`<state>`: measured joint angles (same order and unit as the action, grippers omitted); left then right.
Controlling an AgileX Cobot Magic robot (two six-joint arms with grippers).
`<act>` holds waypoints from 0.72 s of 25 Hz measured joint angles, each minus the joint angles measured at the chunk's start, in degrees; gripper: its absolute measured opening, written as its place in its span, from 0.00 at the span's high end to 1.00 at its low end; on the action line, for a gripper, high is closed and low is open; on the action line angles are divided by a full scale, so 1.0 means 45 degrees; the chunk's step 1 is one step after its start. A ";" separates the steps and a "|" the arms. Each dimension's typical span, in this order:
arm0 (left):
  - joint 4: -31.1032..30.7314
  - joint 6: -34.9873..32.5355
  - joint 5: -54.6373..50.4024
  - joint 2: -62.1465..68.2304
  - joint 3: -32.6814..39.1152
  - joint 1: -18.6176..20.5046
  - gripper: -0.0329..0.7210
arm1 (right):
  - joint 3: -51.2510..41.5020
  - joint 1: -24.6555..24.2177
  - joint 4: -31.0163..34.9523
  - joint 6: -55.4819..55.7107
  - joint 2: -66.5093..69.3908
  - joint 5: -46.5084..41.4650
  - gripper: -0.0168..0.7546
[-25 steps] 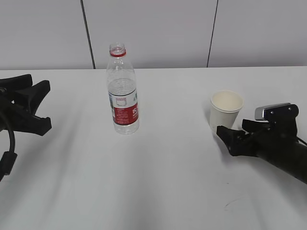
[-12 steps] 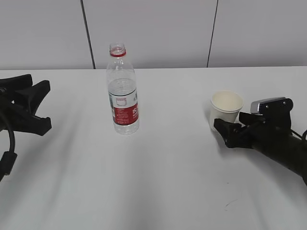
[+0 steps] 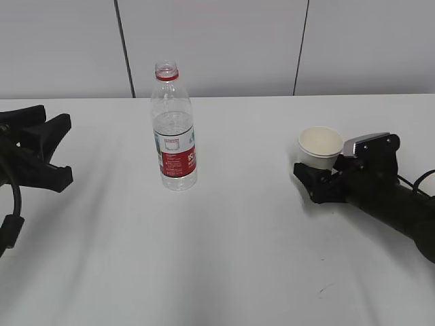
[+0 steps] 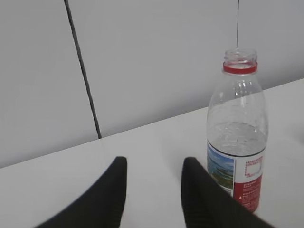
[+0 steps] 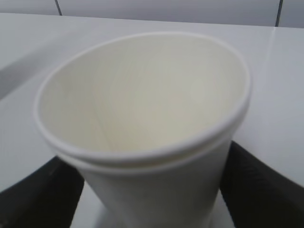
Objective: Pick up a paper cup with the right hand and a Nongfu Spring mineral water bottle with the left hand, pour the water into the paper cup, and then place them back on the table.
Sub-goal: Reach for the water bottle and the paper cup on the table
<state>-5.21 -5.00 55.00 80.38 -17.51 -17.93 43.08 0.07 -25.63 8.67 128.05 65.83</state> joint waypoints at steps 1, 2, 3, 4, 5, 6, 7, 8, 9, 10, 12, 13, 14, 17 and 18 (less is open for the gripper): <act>0.0000 0.0000 0.0000 0.0000 0.0000 0.0000 0.64 | 0.0069 0.0000 -0.0058 0.0000 0.0057 0.0000 0.13; 0.0000 0.0000 0.0000 0.0000 0.0000 0.0000 0.64 | 0.0177 0.0000 -0.0086 0.0000 0.0081 0.0000 0.13; 0.0000 0.0000 0.0000 0.0000 0.0000 0.0000 0.64 | 0.0267 0.0000 -0.0135 0.0000 0.0110 0.0000 0.13; 0.0000 0.0000 0.0000 0.0000 0.0000 0.0000 0.64 | 0.0338 0.0000 -0.0167 0.0000 0.0137 0.0000 0.14; 0.0000 0.0000 -0.0014 0.0000 0.0000 0.0000 0.64 | 0.0424 0.0000 -0.0221 0.0000 0.0156 0.0000 0.14; 0.0000 0.0000 -0.0082 0.0000 0.0000 0.0000 0.64 | 0.0477 0.0000 -0.0278 0.0000 0.0164 0.0000 0.14; 0.0000 0.0000 -0.0151 0.0002 0.0000 0.0000 0.64 | 0.0531 0.0000 -0.0312 0.0000 0.0185 0.0000 0.14; 0.0000 0.0000 -0.0178 0.0045 0.0000 0.0000 0.64 | 0.0581 0.0000 -0.0317 0.0000 0.0216 0.0000 0.15; 0.0000 0.0000 -0.0178 0.0135 0.0000 0.0000 0.64 | 0.0588 0.0000 -0.0365 0.0000 0.0245 0.0000 0.15; 0.0000 0.0000 -0.0178 0.0254 0.0000 0.0000 0.64 | 0.0609 0.0000 -0.0372 0.0000 0.0271 0.0000 0.16; 0.0000 0.0000 -0.0178 0.0542 0.0000 0.0000 0.64 | 0.0609 0.0000 -0.0402 0.0000 0.0271 0.0000 0.20; 0.0000 0.0068 -0.0166 0.0722 0.0000 0.0000 0.64 | 0.0609 0.0000 -0.0402 0.0000 0.0271 0.0000 0.22; 0.0000 0.0195 -0.0089 0.0877 0.0000 0.0000 0.63 | 0.0609 0.0000 -0.0402 0.0000 0.0271 0.0000 0.24; -0.0044 0.0423 0.0524 0.1393 0.0000 -0.0024 0.62 | 0.0609 0.0000 -0.0402 0.0000 0.0271 0.0000 0.27; -0.0084 0.0436 0.0720 0.1519 0.0000 -0.0024 0.62 | 0.0609 0.0000 -0.0402 0.0000 0.0271 0.0000 0.27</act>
<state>-5.59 -3.03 58.24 87.21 -17.51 -18.04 45.82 0.07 -27.44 8.67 129.27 65.83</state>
